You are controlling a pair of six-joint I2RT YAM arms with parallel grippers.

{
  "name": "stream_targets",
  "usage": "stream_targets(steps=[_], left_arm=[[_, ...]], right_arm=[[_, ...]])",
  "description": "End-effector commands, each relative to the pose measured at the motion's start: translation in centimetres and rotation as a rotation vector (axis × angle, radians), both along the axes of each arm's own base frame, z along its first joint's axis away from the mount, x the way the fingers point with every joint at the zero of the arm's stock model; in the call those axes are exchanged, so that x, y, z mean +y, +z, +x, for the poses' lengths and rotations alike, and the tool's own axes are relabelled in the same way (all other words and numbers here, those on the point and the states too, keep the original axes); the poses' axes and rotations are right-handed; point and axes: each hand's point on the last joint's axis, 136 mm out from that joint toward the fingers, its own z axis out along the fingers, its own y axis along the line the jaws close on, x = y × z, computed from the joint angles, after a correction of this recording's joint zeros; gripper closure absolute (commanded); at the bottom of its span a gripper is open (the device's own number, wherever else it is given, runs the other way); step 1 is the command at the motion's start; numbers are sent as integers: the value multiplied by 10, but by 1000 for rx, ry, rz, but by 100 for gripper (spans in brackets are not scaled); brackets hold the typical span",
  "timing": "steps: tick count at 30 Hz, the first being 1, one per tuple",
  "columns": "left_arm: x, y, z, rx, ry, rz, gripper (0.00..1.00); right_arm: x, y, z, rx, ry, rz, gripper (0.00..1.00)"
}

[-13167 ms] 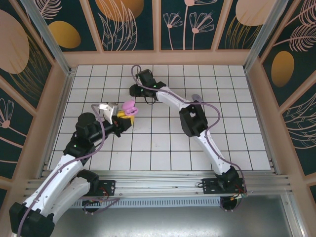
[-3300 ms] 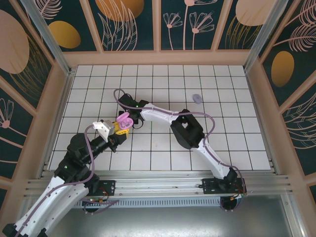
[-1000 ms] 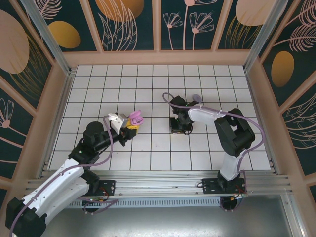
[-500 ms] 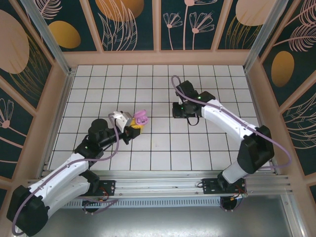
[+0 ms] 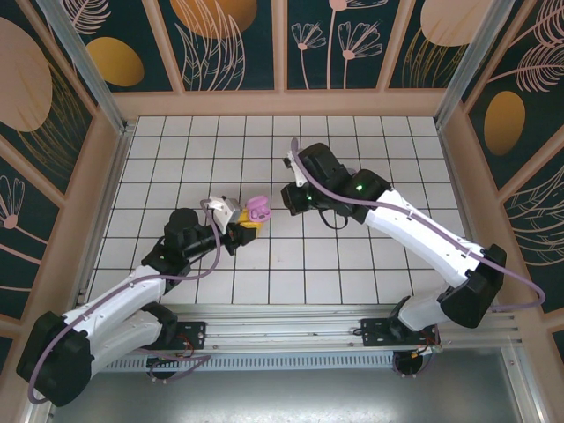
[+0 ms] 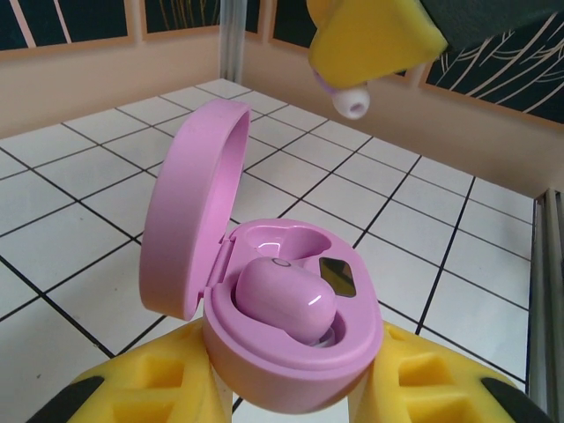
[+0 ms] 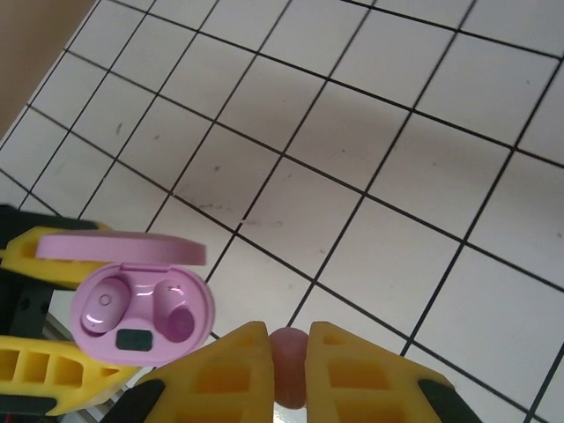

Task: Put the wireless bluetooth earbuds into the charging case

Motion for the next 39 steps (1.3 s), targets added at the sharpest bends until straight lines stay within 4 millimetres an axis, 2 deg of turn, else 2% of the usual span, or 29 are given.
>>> stream_targets(steps=[1, 9, 22, 27, 33, 39], left_arm=[[-5, 14, -3, -35, -32, -48, 99], [-7, 12, -3, -26, -42, -47, 99], [-7, 11, -1, -18, -38, -44, 99], [-7, 9, 0, -14, -34, -38, 99], [-6, 9, 2, -17, -21, -39, 99], [-7, 8, 3, -12, -20, -38, 99]], right_arm=[[16, 14, 0, -106, 63, 10, 91], [34, 3, -4, -114, 130, -19, 91], [42, -35, -10, -61, 193, -131, 90], [47, -33, -15, -48, 222, -110, 90], [44, -45, -20, -25, 237, -134, 87], [47, -44, -23, -12, 247, -120, 84]])
